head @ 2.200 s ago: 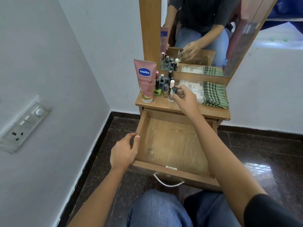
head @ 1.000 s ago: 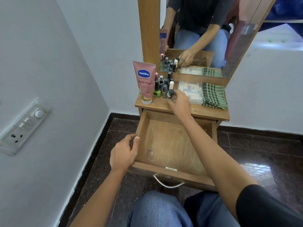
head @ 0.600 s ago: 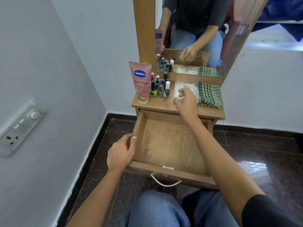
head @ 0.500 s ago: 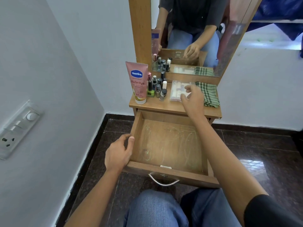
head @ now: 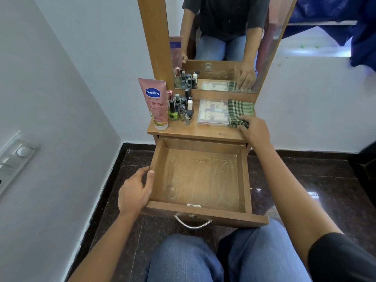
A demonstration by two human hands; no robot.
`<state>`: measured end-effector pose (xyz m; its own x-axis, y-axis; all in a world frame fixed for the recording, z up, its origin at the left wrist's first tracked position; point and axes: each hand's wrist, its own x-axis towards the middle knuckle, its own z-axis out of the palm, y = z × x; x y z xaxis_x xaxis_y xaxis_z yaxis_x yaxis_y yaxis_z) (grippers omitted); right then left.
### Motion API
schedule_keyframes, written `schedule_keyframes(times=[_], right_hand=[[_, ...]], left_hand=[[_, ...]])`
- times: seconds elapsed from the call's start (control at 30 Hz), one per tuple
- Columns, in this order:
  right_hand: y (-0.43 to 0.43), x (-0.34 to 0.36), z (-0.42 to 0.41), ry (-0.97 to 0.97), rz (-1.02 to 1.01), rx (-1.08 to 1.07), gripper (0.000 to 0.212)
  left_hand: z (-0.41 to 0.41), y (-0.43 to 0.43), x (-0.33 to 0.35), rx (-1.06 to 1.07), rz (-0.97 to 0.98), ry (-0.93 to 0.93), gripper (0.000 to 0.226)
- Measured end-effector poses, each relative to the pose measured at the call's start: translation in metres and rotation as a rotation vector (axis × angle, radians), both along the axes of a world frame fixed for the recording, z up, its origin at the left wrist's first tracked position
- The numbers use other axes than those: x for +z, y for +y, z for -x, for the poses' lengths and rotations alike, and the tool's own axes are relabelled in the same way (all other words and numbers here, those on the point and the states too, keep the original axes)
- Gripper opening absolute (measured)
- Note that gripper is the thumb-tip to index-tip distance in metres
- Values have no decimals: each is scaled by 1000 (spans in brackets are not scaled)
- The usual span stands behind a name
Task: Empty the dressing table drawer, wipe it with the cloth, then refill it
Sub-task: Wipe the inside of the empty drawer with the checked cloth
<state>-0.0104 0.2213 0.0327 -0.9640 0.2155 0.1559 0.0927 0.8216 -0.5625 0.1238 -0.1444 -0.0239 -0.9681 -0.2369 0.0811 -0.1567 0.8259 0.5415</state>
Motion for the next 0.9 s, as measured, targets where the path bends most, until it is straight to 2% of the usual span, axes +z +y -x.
schedule_keyframes(times=[0.23,0.47,0.63,0.7,0.8,0.9], right_hand=[[-4,-6,-3,147,-340,-41,14],[5,-16,-15,186,-323,-21,22],[2,-19,-16,208,-350,-37,21],[0,-20,-20,215,-279,-55,19],[-12,-16,-41,295,59,-110,12],[-34,-11,-78,389,371,-143,15]], left_hand=[[-2,6,6,-71,67,-5,48],[-4,2,3,-106,82,-91,57],[-5,1,0,-77,65,-81,55],[-4,0,-2,-70,57,-73,55],[-3,-2,-3,-83,72,-73,55],[-2,0,-3,-127,116,-70,48]])
